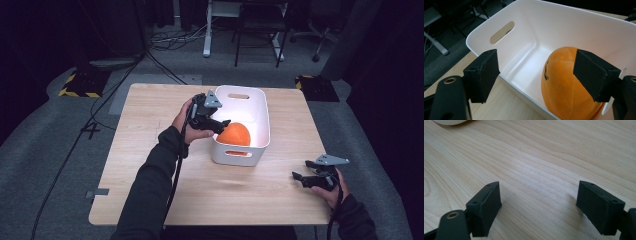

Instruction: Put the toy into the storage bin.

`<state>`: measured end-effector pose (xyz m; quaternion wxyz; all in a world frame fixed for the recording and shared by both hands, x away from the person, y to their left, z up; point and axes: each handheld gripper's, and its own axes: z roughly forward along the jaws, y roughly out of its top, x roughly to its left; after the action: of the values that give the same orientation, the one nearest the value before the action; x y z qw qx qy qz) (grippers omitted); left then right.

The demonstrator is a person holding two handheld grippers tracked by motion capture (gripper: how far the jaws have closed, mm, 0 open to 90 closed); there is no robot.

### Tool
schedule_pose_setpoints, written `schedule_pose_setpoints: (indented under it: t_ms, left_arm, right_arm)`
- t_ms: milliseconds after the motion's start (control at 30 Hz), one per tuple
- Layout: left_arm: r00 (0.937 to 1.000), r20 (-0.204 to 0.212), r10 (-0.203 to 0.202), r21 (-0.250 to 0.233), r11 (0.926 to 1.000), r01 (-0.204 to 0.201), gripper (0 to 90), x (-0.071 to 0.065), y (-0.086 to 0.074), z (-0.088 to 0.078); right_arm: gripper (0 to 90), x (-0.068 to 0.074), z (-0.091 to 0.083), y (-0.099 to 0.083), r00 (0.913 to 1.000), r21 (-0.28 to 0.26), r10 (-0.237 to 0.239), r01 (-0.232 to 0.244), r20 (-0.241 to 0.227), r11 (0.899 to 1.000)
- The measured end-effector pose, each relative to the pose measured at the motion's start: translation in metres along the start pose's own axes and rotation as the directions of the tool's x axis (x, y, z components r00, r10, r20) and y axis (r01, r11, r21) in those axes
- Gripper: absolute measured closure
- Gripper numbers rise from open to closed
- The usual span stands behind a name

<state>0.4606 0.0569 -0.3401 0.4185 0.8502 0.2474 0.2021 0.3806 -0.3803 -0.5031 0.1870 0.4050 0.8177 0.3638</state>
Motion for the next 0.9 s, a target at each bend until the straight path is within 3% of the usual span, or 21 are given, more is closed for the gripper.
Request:
schedule_pose_setpoints:
  t_ms: [33,200,233,467,567,600,767,833,900]
  left_arm:
    - [0.9998,0.003,-0.021,-0.007,0.9997,0.021,20.8,0.000,-0.001,-0.001]
    - [0.9992,-0.028,-0.029,-0.011,0.9995,0.029,19.4,0.004,-0.004,-0.006]
    - [0.9984,-0.042,-0.039,-0.032,0.9988,0.037,19.2,0.005,-0.006,-0.007]
    - [0.9962,-0.072,-0.049,-0.029,0.9985,0.047,18.5,0.012,-0.013,-0.017]
    - [0.9921,-0.119,-0.041,-0.018,0.9991,0.039,17.7,0.013,-0.016,-0.020]
    - [0.9905,-0.136,-0.018,-0.002,0.9998,0.018,17.1,0.015,-0.017,-0.023]
    - [0.9889,-0.143,-0.040,-0.008,0.9992,0.040,17.2,0.018,-0.025,-0.029]
    - [0.9868,-0.161,-0.017,0.007,0.9998,0.018,17.1,0.019,-0.027,-0.031]
    - [0.9846,-0.174,-0.018,0.016,0.9997,0.021,17.0,0.019,-0.030,-0.033]
  right_arm:
    - [19.5,0.000,0.000,0.000,1.0000,0.001,0.000,0.000,0.000,1.000]
    - [19.5,0.000,0.000,0.000,1.0000,0.002,-0.002,0.002,-0.001,1.000]
    - [19.5,0.000,0.000,0.000,1.0000,0.003,-0.001,0.001,-0.001,1.000]
    - [19.5,0.000,0.000,0.000,1.0000,0.000,0.000,0.000,0.000,1.000]
    - [19.5,0.000,0.000,0.000,1.0000,0.000,-0.002,0.002,0.001,1.000]
    - [19.5,0.000,0.000,0.000,1.0000,-0.001,-0.001,0.001,0.000,1.000]
    - [19.5,0.000,0.000,0.000,1.0000,-0.001,-0.002,0.002,0.000,1.000]
    - [19.5,0.000,0.000,0.000,1.0000,0.000,-0.002,0.002,0.000,1.000]
    - [19.5,0.000,0.000,0.000,1.0000,-0.001,0.000,0.000,0.000,1.000]
